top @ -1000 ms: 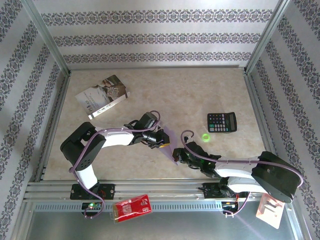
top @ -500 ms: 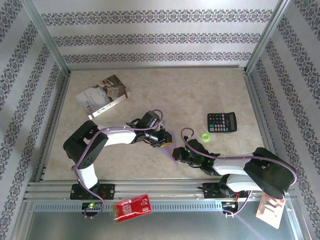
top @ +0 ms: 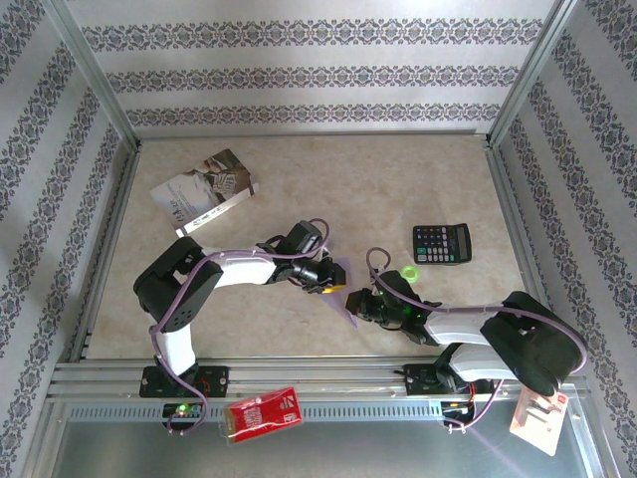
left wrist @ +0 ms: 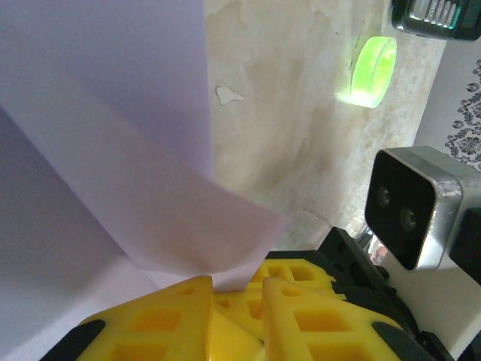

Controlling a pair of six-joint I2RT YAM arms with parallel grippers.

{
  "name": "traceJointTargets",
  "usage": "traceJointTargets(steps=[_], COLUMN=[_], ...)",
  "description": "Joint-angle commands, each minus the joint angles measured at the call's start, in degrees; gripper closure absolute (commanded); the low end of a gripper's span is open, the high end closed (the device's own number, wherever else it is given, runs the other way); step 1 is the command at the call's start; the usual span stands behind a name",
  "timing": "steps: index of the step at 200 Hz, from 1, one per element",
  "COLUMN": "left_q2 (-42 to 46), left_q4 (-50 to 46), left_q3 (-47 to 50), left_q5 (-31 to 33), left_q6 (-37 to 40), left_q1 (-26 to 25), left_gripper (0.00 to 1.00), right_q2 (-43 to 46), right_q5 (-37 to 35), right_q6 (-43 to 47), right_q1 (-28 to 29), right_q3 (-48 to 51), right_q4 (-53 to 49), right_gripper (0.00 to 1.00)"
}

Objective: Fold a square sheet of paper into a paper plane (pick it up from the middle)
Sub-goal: Fourth fold the wing at the center of the table.

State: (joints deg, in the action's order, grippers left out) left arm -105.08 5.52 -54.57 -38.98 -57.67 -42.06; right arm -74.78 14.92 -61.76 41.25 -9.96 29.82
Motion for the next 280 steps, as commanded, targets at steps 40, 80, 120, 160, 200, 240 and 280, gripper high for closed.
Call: traceJointTargets(steps=[40, 80, 120, 160, 200, 240, 280], left_q2=[-0.6, -0.4, -1.4, -3.0, -3.8, -4.6, -4.8], left_q4=[-3.5, -5.8, -6.5, -7.4, -7.3, -7.4, -7.2], left_q3=[-2.3, -3.2, -3.9, -5.2, -5.7, -6.0, -5.2], left_q5=[0.0, 0.8, 0.7, 0.6, 0.8, 1.1, 1.8], left_q6=[3.0, 5.1, 6.1, 7.2, 7.4, 7.8, 8.0], left_q1=[-0.9, -0.9, -1.0, -1.0, -0.9, -0.7, -0.1], left_gripper=[0.77, 0.77, 0.76, 0.76, 0.76, 0.76, 0.76], right_q2=[-1.2, -2.4, -3.4, -4.6, -4.9, -5.6, -5.9], right_q5=[4.7, 7.2, 9.3, 10.7, 11.4, 11.9, 12.0], right_q6=[0.2, 0.2, -0.2, -0.4, -0.5, -0.2, -0.1], right_q1=[-1.9, -3.4, -4.6, -5.6, -6.2, -6.6, -6.6], right_q3=[-0.6, -1.2, -1.7, -2.2, -2.5, -2.8, -3.0], right_q4=[0.9, 0.9, 1.0, 1.0, 0.8, 0.4, 0.3], right_gripper=[1.0, 1.0, 1.0, 1.0, 1.0, 1.0, 1.0])
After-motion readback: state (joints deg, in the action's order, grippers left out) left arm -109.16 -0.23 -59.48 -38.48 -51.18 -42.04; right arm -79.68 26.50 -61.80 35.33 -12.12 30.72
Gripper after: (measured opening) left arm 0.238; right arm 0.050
